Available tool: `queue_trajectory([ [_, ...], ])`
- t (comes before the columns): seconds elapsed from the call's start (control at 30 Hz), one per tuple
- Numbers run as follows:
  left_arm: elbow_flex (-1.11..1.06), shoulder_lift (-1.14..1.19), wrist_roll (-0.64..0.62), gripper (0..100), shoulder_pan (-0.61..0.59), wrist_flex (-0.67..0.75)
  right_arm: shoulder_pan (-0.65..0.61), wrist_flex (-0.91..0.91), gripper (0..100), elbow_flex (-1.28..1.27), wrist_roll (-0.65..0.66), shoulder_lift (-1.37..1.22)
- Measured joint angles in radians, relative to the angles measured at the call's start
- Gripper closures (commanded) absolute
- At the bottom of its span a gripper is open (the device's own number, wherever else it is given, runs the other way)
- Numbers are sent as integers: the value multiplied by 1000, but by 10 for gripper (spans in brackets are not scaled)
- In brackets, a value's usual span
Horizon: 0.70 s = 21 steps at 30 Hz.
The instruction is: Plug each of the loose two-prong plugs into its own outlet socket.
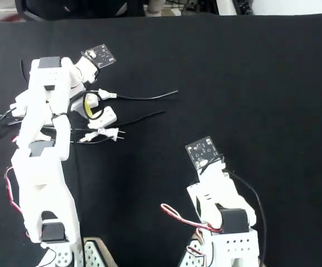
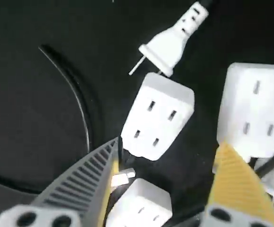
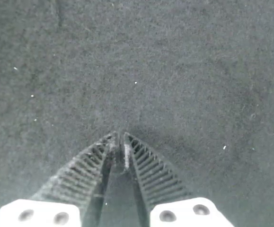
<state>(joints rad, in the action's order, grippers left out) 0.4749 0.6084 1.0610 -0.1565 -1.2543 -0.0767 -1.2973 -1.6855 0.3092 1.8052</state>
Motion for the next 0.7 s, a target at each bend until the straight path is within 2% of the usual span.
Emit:
queue_trajectory([
  [0.37,23,101,112,682,2,78,0,0,985,0,0,0],
  [0.53,94,184,118,687,-2,87,0,0,985,0,0,0],
  [0.7,161,226,117,855,2,14,0,0,985,0,0,0],
])
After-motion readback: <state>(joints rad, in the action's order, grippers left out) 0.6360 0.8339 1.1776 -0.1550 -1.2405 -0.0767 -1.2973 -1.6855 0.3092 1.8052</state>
